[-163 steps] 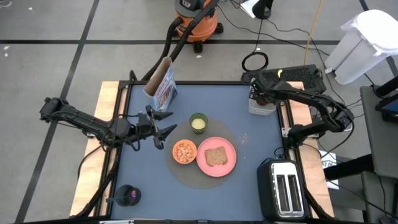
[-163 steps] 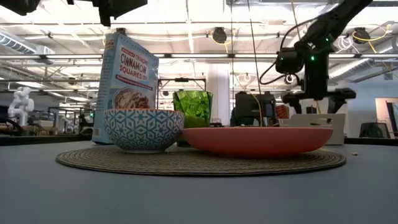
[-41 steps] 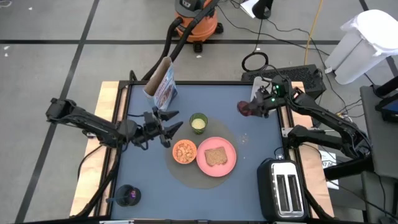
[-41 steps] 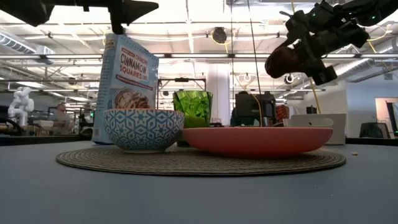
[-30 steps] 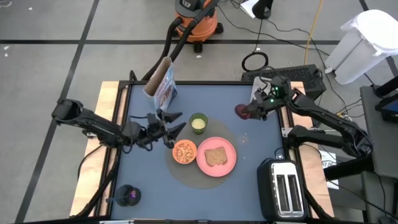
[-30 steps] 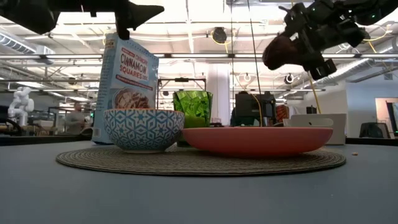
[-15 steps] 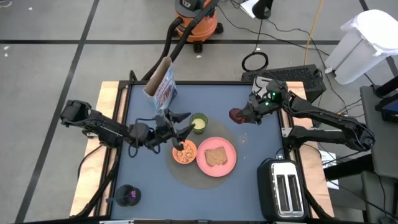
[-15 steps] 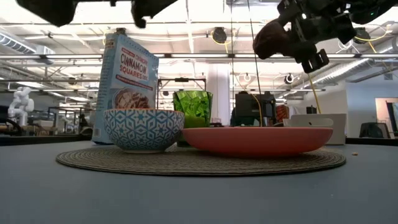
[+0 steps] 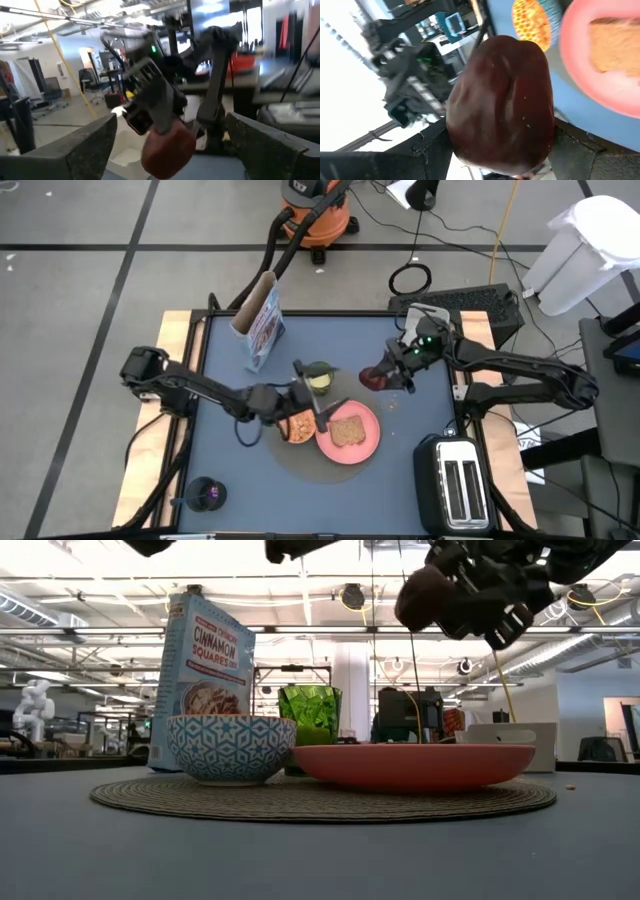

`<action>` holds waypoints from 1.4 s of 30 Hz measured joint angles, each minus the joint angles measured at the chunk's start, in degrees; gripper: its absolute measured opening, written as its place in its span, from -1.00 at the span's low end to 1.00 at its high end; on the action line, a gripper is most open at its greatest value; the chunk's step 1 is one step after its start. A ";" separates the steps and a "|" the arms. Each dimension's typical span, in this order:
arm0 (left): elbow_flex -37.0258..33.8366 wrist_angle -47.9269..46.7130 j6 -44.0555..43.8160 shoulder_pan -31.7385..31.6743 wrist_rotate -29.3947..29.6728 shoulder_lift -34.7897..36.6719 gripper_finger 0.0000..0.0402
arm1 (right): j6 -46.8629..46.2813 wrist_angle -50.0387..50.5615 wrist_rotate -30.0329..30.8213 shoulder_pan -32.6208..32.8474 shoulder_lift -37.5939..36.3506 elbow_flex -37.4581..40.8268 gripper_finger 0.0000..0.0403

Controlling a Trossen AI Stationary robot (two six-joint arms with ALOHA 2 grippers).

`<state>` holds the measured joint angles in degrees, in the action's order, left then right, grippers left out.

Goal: Arrange a breakfast setting
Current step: Put the apple on the gray table mat to the right side of the green cup

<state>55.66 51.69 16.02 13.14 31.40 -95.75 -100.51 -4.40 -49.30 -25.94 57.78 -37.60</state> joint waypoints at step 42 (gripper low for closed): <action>6.80 -9.04 1.69 -7.76 -12.55 -10.16 0.93 | -16.90 -8.26 -0.10 2.06 2.43 0.00 0.28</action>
<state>62.46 42.66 17.72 5.38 18.85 -105.91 -117.40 -12.67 -49.39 -23.88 60.20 -37.60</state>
